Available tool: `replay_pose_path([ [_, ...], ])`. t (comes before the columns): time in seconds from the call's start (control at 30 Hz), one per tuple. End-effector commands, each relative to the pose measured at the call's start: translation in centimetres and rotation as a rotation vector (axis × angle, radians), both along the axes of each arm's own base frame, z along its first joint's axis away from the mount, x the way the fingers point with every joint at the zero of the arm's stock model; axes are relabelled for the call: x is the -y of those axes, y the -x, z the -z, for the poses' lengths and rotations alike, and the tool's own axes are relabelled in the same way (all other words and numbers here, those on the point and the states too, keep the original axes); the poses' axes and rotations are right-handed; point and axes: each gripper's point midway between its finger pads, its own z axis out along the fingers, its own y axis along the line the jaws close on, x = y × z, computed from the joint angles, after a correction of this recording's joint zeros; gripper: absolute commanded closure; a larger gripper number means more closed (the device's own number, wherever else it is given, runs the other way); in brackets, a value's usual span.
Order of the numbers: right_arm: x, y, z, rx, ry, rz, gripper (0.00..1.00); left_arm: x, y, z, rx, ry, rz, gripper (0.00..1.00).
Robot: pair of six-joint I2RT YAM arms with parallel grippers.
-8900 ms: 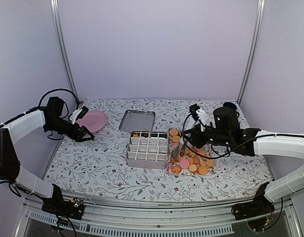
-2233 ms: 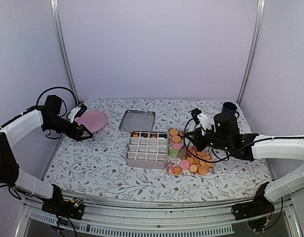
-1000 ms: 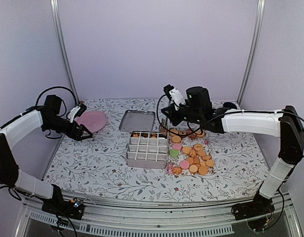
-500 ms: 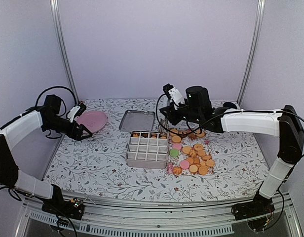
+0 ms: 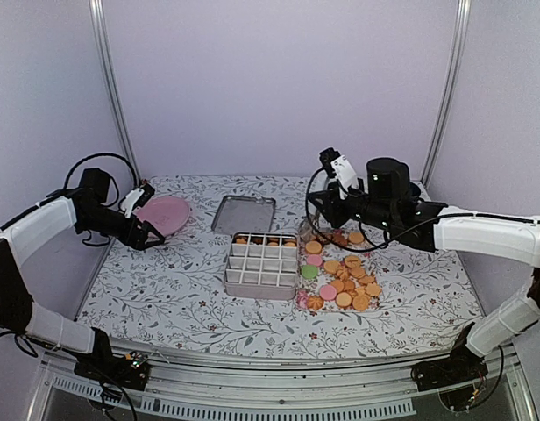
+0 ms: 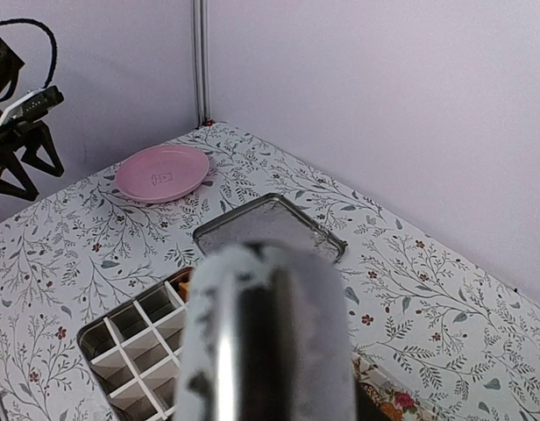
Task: Pack the cookies
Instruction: Place the fake cookies in the empty pocket of the box, then pick up the fake cookies from the plate.
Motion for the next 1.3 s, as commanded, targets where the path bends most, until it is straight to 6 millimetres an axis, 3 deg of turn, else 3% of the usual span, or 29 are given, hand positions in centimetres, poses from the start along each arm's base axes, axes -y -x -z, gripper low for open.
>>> replay_pose_path([
  [0.0,2.9,1.9,-1.5,0.013,-0.061,0.047,0.67,0.4,-0.1,-0.1,0.026,-0.005,0.022,0.14],
  [0.17,4.8,3.5,0.8,-0.054,-0.07,0.077,0.67,0.5,-0.1,-0.1,0.024,-0.006,0.022,0.14],
  [0.5,7.5,4.8,2.7,-0.086,-0.026,0.142,0.64,0.7,-0.1,0.0,0.021,-0.008,0.024,0.14],
  [0.8,6.5,2.8,3.4,-0.082,0.003,0.143,0.61,0.7,-0.1,-0.2,0.027,-0.015,0.021,0.14],
  [1.03,5.7,0.9,5.3,-0.09,0.055,0.123,0.59,0.7,0.1,0.0,0.025,-0.019,0.022,0.14],
  [1.27,5.3,0.5,5.9,-0.101,0.047,0.101,0.58,0.6,-0.1,-0.3,0.033,-0.022,0.019,0.13],
])
